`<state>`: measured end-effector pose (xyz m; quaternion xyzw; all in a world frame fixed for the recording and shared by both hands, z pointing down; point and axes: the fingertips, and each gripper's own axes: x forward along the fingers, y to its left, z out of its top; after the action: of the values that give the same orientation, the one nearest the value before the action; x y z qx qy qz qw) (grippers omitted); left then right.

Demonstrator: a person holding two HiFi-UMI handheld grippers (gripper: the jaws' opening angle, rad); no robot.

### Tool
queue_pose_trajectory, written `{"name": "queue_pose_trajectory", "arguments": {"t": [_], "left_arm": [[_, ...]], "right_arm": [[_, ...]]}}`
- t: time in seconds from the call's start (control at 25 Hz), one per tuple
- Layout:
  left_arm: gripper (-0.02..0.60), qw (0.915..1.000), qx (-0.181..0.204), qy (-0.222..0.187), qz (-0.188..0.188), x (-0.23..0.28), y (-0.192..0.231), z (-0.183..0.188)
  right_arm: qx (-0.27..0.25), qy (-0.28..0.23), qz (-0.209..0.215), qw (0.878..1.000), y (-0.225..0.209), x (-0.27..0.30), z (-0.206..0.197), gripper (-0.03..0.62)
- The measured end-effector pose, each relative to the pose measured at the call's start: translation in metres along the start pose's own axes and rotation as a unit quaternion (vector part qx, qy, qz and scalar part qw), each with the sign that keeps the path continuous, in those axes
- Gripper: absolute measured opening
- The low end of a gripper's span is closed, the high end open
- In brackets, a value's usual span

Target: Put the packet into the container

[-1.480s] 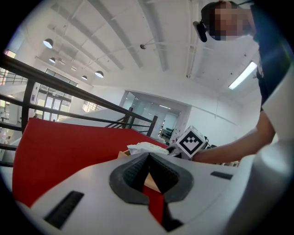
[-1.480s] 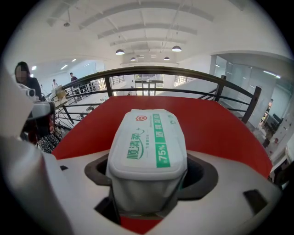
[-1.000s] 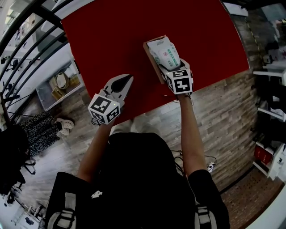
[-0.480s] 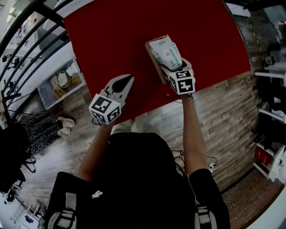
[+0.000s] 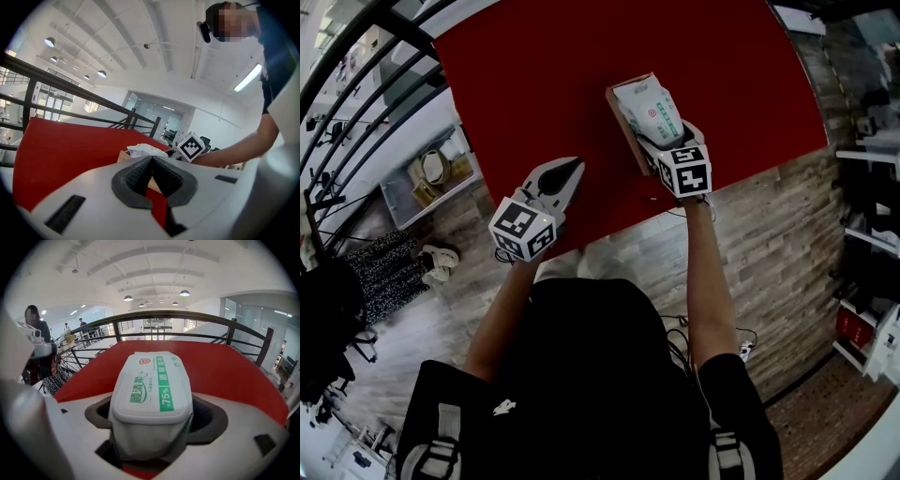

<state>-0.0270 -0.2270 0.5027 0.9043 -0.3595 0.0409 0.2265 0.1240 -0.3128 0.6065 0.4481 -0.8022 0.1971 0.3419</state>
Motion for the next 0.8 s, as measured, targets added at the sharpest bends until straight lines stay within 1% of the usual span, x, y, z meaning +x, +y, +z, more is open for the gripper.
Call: {"name": "queue_pose_trajectory", "arguments": {"t": [0.16,0.32,0.8], "left_arm": [[0.009,1.0000,-0.001,0.001,0.002,-0.003,0.003,0.001],[0.009,1.0000,-0.001,0.000,0.002,-0.004,0.006,0.002],[0.010,1.0000,0.002,-0.001,-0.001,-0.008,0.002,0.001]], "right_arm": [[0.011,-0.004,0.005,1.000,0.000,-0.003,0.001,0.403],[0.021,-0.028,0.003,0.999,-0.001,-0.009,0.015,0.411],[0.020,-0.074,-0.009,0.997,0.005,-0.029,0.035,0.410]]}}
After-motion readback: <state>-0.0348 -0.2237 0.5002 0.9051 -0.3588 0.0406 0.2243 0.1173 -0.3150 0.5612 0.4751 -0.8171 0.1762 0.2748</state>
